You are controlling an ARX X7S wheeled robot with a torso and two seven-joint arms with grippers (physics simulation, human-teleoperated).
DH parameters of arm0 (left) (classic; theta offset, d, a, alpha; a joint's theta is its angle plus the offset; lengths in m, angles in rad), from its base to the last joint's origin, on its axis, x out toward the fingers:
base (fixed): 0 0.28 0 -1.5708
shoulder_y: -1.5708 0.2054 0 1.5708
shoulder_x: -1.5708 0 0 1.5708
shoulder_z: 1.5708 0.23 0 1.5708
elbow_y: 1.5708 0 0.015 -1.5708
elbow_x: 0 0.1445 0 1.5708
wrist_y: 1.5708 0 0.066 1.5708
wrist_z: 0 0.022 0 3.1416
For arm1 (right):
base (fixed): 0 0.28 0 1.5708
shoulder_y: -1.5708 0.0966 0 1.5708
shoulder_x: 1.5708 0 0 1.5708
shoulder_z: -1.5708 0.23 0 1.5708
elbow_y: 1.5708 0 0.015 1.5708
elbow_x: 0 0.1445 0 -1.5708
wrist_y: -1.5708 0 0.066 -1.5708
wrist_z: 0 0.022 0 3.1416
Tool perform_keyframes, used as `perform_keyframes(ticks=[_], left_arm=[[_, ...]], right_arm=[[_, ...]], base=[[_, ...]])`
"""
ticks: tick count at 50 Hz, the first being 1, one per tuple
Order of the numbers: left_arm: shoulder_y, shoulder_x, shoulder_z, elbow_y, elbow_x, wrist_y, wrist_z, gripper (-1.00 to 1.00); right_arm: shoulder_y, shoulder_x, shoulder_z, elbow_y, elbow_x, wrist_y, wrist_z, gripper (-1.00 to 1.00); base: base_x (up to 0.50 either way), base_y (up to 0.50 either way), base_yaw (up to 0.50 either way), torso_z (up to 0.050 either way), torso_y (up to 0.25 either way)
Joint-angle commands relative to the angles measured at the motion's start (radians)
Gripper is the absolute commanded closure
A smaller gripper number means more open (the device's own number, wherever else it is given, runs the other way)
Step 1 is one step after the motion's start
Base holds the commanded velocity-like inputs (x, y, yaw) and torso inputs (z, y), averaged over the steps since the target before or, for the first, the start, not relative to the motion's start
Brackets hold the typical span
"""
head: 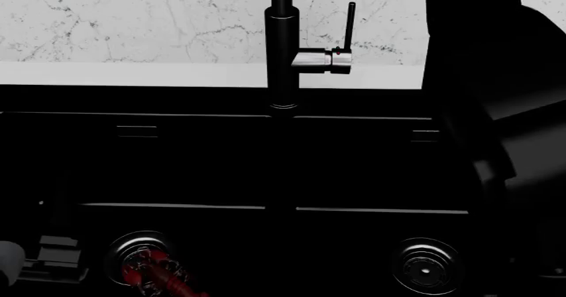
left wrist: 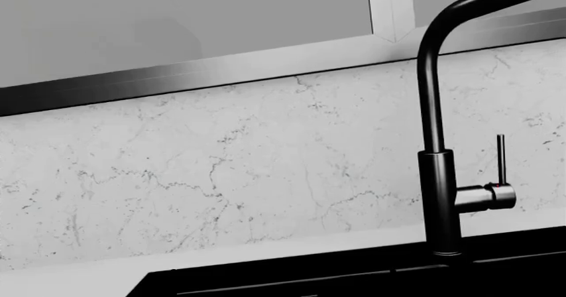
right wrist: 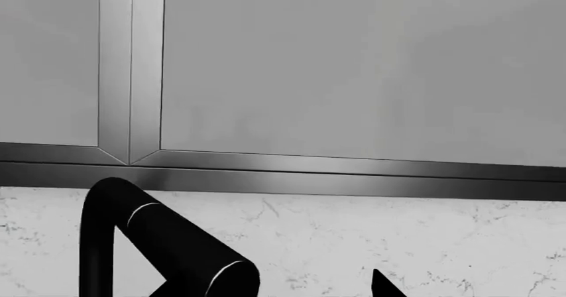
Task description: Turn the sink spout to the right.
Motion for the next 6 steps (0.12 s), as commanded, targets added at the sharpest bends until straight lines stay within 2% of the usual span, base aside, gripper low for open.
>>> perform_keyframes(ticks=[1,6], left_arm=[[0.000,-0.002,0.005,-0.005,0.004,0.004,-0.001,-1.00],[-0.001,-0.003,0.005,-0.003,0.002,0.001,-0.002,-1.00]], right_arm=[[0.002,0.012,-0.007,0.018,-0.011,-0.008,-0.005,-1.00],[0.022,0.008,-0.015,0.037,-0.017,-0.014,-0.013,-1.00]], base=[[0.00,0.00,0.00,0.000,0.000],[0.00,0.00,0.00,0.000,0.000]])
